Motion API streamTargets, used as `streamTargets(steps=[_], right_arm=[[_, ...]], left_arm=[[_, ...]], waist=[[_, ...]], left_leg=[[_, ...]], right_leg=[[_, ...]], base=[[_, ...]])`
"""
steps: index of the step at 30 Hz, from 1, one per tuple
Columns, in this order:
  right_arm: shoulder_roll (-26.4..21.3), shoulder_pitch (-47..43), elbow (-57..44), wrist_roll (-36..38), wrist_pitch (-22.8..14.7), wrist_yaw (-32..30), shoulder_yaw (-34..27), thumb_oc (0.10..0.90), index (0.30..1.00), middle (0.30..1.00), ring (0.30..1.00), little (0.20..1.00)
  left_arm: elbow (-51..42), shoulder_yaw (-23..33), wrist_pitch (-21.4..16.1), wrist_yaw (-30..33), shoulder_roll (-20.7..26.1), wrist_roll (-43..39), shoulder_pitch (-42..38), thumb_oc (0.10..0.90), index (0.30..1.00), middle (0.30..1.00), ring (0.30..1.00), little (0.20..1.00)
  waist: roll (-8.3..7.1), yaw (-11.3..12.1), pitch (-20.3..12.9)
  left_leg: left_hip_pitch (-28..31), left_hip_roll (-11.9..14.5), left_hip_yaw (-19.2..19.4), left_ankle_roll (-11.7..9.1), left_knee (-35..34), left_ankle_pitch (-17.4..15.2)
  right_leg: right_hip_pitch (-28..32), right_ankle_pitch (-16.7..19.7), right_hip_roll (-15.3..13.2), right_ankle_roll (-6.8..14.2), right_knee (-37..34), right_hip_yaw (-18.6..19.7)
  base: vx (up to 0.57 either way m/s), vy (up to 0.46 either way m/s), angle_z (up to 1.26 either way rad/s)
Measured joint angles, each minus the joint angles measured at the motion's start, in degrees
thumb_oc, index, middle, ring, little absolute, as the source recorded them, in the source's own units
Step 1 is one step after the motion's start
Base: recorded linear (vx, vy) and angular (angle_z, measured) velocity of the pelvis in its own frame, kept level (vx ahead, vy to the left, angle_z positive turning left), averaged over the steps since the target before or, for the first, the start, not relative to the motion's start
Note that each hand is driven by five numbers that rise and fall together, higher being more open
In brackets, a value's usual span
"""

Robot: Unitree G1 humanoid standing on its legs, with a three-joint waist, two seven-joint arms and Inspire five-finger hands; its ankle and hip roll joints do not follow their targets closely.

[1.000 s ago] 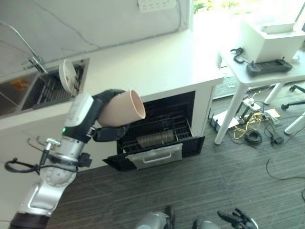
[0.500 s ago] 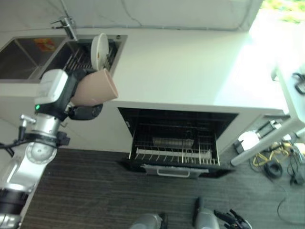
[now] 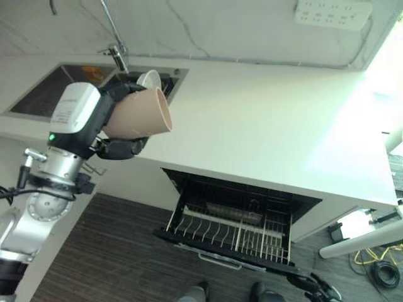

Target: Place the dishes in the dishwasher.

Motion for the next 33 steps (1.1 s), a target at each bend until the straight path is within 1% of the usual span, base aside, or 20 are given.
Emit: streamTargets(steps=[1, 2, 3, 5, 6, 8, 14, 15, 16, 17, 18, 20, 24, 25, 28, 29, 30, 31, 32, 33], right_arm=[[-0.01, 0.64, -0.01, 0.74, -0.09, -0.09, -0.11, 0.8, 0.9, 0.9, 0.9, 0.9], [-0.01, 0.91, 0.01, 1.11, -0.1, -0.15, -0.48, 0.8, 0.9, 0.9, 0.9, 0.9], [-0.01, 0.74, 0.0, 1.88, -0.1, -0.23, -0.54, 0.8, 0.9, 0.9, 0.9, 0.9], [0.0, 0.76, 0.0, 2.18, -0.23, -0.55, -2.03, 0.8, 0.9, 0.9, 0.9, 0.9], [-0.17, 0.9, -0.02, 2.21, -0.34, -0.61, -2.46, 0.8, 0.9, 0.9, 0.9, 0.9], [-0.11, 1.57, -0.07, 2.22, -0.57, -0.9, -3.13, 0.8, 0.9, 0.9, 0.9, 0.9], [0.0, 4.11, -0.23, 2.66, -0.42, -1.33, -4.08, 0.8, 0.9, 0.9, 0.9, 0.9], [-0.01, 4.25, -0.23, 2.64, -0.38, -1.38, -3.89, 0.8, 0.9, 0.9, 0.9, 0.9], [-0.1, 4.17, -0.27, 2.66, -0.4, -1.69, -3.85, 0.8, 0.9, 0.9, 0.9, 0.9], [-0.41, 3.6, -0.53, 2.92, -0.42, -1.94, -3.85, 0.8, 0.9, 0.9, 0.9, 0.9], [-0.66, 3.07, -0.82, 3.35, -0.51, -2.22, -3.92, 0.8, 0.9, 0.9, 0.9, 0.9], [-0.34, 2.97, -1.19, 4.43, -0.5, -2.73, -3.83, 0.8, 0.9, 0.9, 0.9, 0.9], [1.31, 2.89, -3.75, 5.54, -0.7, -3.55, -4.19, 0.8, 0.9, 0.9, 0.9, 0.9], [1.98, 2.94, -4.78, 5.61, -1.28, -4.12, -4.09, 0.8, 0.9, 0.9, 0.9, 0.9], [3.09, 3.72, -8.49, 5.62, -2.93, -4.31, -4.38, 0.8, 0.9, 0.9, 0.9, 0.9], [3.43, 4.14, -10.42, 5.62, -3.56, -4.71, -4.39, 0.8, 0.9, 0.9, 0.9, 0.9], [3.84, 5.06, -13.02, 5.62, -3.93, -5.23, -4.4, 0.8, 0.9, 0.9, 0.9, 0.9], [4.4, 6.55, -17.94, 5.44, -4.44, -6.29, -4.38, 0.8, 0.9, 0.9, 0.9, 0.9], [4.74, 7.01, -20.86, 5.38, -5.34, -6.73, -4.29, 0.8, 0.9, 0.9, 0.9, 0.9], [5.18, 6.79, -22.52, 5.32, -6.08, -7.08, -4.16, 0.8, 0.9, 0.9, 0.9, 0.9]], left_arm=[[-0.41, -0.3, -0.04, -0.38, -2.39, 0.03, -1.13, 0.4, 0.3, 0.3, 0.3, 0.3], [-1.61, -0.31, -0.09, -0.64, -3.95, 0.03, -1.45, 0.4, 0.3, 0.3, 0.3, 0.3], [-2.17, -0.38, -0.14, -1.02, -3.97, 0.2, -1.43, 0.4, 0.3, 0.3, 0.3, 0.3], [-2.35, -0.43, 0.07, -1.04, -6.21, 0.75, -1.12, 0.4, 0.3, 0.3, 0.3, 0.3], [-2.49, -0.48, 0.1, -1.12, -6.28, 0.96, -1.13, 0.4, 0.3, 0.3, 0.3, 0.3], [-2.44, -0.48, 0.31, -1.12, -6.99, 1.68, -1.15, 0.4, 0.3, 0.3, 0.3, 0.3], [-1.93, -1.8, 0.67, -1.22, -7.54, 3.5, -1.05, 0.4, 0.3, 0.3, 0.3, 0.3], [-1.57, -2.11, 0.37, -1.24, -7.6, 3.49, -0.74, 0.4, 0.3, 0.3, 0.3, 0.3], [-1.28, -2.1, 0.28, -1.26, -7.57, 3.48, -0.38, 0.4, 0.3, 0.3, 0.3, 0.3], [-1.05, -2.2, 0.28, -1.46, -7.61, 3.47, -0.34, 0.4, 0.3, 0.3, 0.3, 0.3], [-1.05, -2.42, 0.17, -2.09, -7.59, 3.47, -0.68, 0.4, 0.3, 0.3, 0.3, 0.3], [-0.91, -2.79, 0.17, -2.24, -7.56, 3.44, -0.8, 0.4, 0.3, 0.3, 0.3, 0.3], [0.0, -3.26, 1.18, -2.1, -7.57, 3.3, -1.23, 0.4, 0.3, 0.3, 0.3, 0.3], [0.28, -3.5, 1.37, -1.92, -7.99, 2.65, -1.15, 0.4, 0.3, 0.3, 0.3, 0.3], [0.35, -4.84, 2.39, -2.84, -8.12, -3.24, -1.19, 0.4, 0.3, 0.3, 0.3, 0.3], [0.36, -4.85, 2.57, -4.02, -9.0, -7.87, -1.18, 0.4, 0.3, 0.3, 0.3, 0.3], [0.36, -4.79, 2.87, -5.24, -10.89, -13.01, -1.18, 0.4, 0.3, 0.3, 0.3, 0.3], [0.35, -4.61, 2.96, -6.48, -15.49, -18.69, -1.1, 0.4, 0.3, 0.3, 0.3, 0.3], [0.34, -4.7, 2.99, -7.06, -18.47, -21.49, -0.88, 0.4, 0.3, 0.3, 0.3, 0.3], [0.35, -5.05, 3.02, -7.43, -19.45, -22.61, -0.62, 0.4, 0.3, 0.3, 0.3, 0.3]], waist=[[0.51, -0.95, -0.32], [0.86, -1.02, -0.55], [0.88, -0.93, -0.55], [0.9, -0.96, -0.55], [1.01, -1.07, -0.61], [0.49, -0.88, -0.63], [0.28, -0.98, -0.8], [-0.1, -0.85, -0.95], [-0.21, -0.3, -1.27], [-0.18, -0.55, -1.36], [0.13, -1.51, -1.58], [-0.66, -2.24, -2.25], [-1.54, -2.76, -2.69], [-1.66, -2.47, -2.94], [-1.82, -2.97, -2.98], [-2.14, -3.52, -3.09], [-2.43, -3.92, -3.28], [-2.81, -3.98, -3.41], [-3.14, -4.13, -3.45], [-3.72, -4.38, -3.46]], left_leg=[[0.03, 0.17, 1.03, -0.07, -0.31, 0.04], [0.28, 0.32, 2.22, -0.14, -0.87, 0.13], [0.01, 0.34, 2.42, -0.14, -0.9, 0.13], [0.12, 0.19, 2.3, 0.02, -0.98, 0.01], [-0.05, 0.31, 2.53, 1.52, -1.23, -1.26], [-1.51, -0.04, 3.02, 1.75, -0.61, -2.01], [-2.13, -1.27, 4.12, 2.83, -0.3, -0.9], [-2.13, -1.48, 3.71, 2.8, 0.6, -0.97], [-2.96, -1.64, 1.11, 2.62, 1.9, -1.22], [-3.56, -1.82, -0.75, 2.12, 2.27, -2.28], [-3.63, -1.43, -0.01, 1.88, 2.09, -3.03], [-3.46, -2.18, 0.41, 2.24, 2.36, -2.95], [-3.6, -2.87, 1.69, 3.25, 3.47, -3.17], [-3.88, -2.86, 1.7, 3.57, 3.77, -3.34], [-3.89, -2.52, 3.36, 4.32, 4.16, -3.77], [-3.89, -2.52, 3.68, 4.37, 4.42, -3.83], [-3.89, -2.52, 3.91, 4.42, 4.74, -3.91], [-3.86, -2.31, 4.9, 4.51, 5.29, -4.23], [-3.87, -2.02, 5.79, 4.65, 5.61, -4.68], [-3.87, -1.88, 6.64, 4.58, 5.81, -4.82]], right_leg=[[0.71, -0.15, -0.16, -0.09, -0.22, -1.41], [0.43, -0.41, -0.08, -0.28, 0.06, -1.69], [-0.16, -0.52, -0.09, -0.4, 0.68, -1.51], [-0.7, -0.96, -0.47, -0.44, 1.78, -1.24], [-1.83, -2.09, -0.55, -0.27, 3.64, -1.26], [-3.77, -2.98, -1.41, -0.56, 5.73, -0.61], [-6.62, -2.81, -2.17, -0.47, 7.86, 2.16], [-7.11, -2.05, -2.27, -0.71, 7.68, 3.43], [-7.69, -1.3, -2.26, -0.81, 7.49, 4.38], [-8.15, -0.7, -2.25, -0.42, 7.74, 5.28], [-8.22, -0.63, -2.34, -0.16, 8.17, 5.05], [-8.01, 0.13, -2.89, 0.83, 7.06, 5.66], [-7.28, 3.48, -2.55, 2.43, 2.91, 6.96], [-7.35, 3.88, -2.25, 2.52, 2.37, 7.28], [-7.12, 4.36, -2.32, 2.91, 0.92, 8.19], [-7.09, 4.72, -2.28, 2.92, 0.53, 8.36], [-7.14, 4.86, -2.23, 2.99, 0.47, 8.66], [-7.55, 5.24, -1.86, 3.12, 0.24, 9.68], [-7.78, 5.69, -1.8, 2.96, -0.25, 10.06], [-8.09, 6.01, -1.68, 2.76, -0.83, 10.32]], base=[[-0.01, 0.04, 0.64], [0.0, 0.054, 0.43], [0.0, 0.073, 0.12], [-0.01, 0.065, 0.03], [-0.03, 0.082, 0.06], [-0.04, 0.097, -0.01], [-0.06, 0.113, -0.13], [-0.14, 0.172, -0.48], [-0.11, 0.143, -0.64], [-0.1, 0.142, -0.47], [-0.08, 0.126, -0.22], [-0.09, 0.108, -0.08], [-0.09, 0.038, -0.17], [-0.07, 0.002, -0.18], [-0.09, -0.021, -0.22], [-0.12, -0.024, -0.16], [-0.1, -0.012, -0.28], [-0.09, -0.003, -0.42], [-0.08, -0.001, -0.56], [-0.07, 0.0, -0.59]])
